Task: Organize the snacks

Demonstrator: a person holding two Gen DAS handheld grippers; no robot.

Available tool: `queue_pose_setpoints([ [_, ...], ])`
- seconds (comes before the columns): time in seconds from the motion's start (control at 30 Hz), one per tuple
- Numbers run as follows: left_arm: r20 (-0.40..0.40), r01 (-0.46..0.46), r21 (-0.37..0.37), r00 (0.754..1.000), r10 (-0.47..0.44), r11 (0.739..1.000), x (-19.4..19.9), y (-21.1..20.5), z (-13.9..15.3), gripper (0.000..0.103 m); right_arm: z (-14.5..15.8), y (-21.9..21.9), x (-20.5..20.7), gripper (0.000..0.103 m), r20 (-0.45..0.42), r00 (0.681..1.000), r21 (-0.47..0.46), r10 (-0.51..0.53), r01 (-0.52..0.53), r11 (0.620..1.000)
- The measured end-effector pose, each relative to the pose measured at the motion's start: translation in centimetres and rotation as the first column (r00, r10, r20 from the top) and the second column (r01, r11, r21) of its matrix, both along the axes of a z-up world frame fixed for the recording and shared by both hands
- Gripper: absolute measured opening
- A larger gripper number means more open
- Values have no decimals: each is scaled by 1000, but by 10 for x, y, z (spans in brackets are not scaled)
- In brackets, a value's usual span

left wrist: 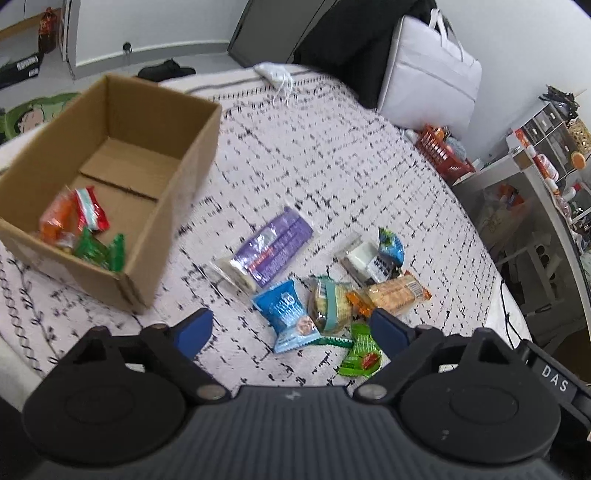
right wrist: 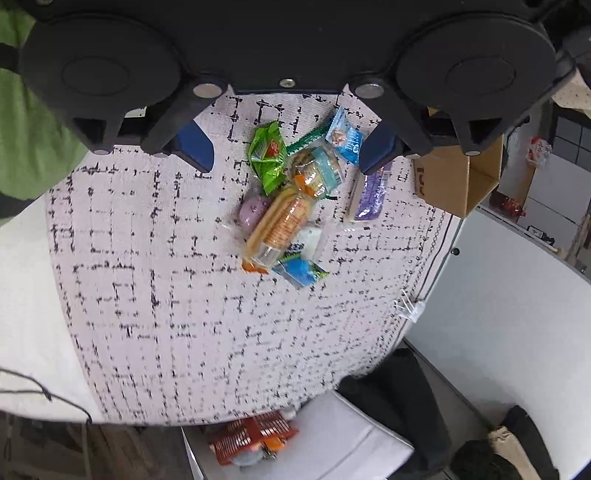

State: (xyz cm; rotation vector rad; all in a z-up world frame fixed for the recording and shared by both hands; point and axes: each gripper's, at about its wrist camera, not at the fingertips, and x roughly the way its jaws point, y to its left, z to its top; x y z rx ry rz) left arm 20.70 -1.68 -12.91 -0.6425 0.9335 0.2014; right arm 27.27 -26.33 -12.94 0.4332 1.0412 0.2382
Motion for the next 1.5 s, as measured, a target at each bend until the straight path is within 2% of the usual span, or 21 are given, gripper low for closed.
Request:
queue_pose_setpoints([
  [0.1, -18, -2, -12, 1000, 2, 1000, 8, -2, -12, 82, -8, -3, 5, 82, -30, 999, 18, -26, 27, 999],
  [0.3, -49, -11, -42, 999, 9, 999, 26, -3, -34, 67, -26, 0, 18, 71, -93, 995, 25, -37, 39, 999],
  [0.37, -59, -16, -45, 998, 13, 999, 31, -4, -42, 65, -33, 2, 21, 64, -115, 993, 22, -39, 42, 999],
  [0.47, -79, -21, -50, 997, 17, 999, 37, -4, -53, 60, -44, 6, 27, 60, -144, 989, 19, -33, 36, 999],
  [0.67, -113, -27, -65, 993, 19, 998, 46, -4, -72, 55, -60, 17, 35, 59, -180, 984, 11, -14, 17, 1000],
  [0.87, -134, -33, -86, 991, 22, 996, 55, -7, -84, 54, -71, 20, 39, 56, -213, 977, -1, -18, 18, 1000],
  [0.93, -129, -35, -76, 991, 25, 997, 58, -8, -84, 51, -73, 19, 40, 52, -222, 975, -1, -17, 17, 1000],
  [1.0, -126, -35, -71, 992, 26, 997, 59, -9, -84, 39, -75, 19, 40, 44, -230, 973, 0, -13, 14, 1000],
  [1.03, -125, -33, -70, 992, 24, 997, 60, -10, -84, 35, -76, 20, 41, 37, -234, 972, 4, -6, 7, 1000],
  [1.07, -127, -28, -65, 992, 19, 998, 62, -10, -84, 33, -77, 20, 42, 30, -233, 972, 14, -1, 5, 1000],
  [1.13, -130, -23, -53, 991, 15, 998, 61, -11, -81, 30, -76, 21, 42, 25, -222, 975, 14, 8, -5, 1000],
  [1.5, -72, -3, -4, 997, 3, 1000, 41, -16, -39, 30, -56, 21, 28, 19, -150, 988, 65, 47, -38, 997],
])
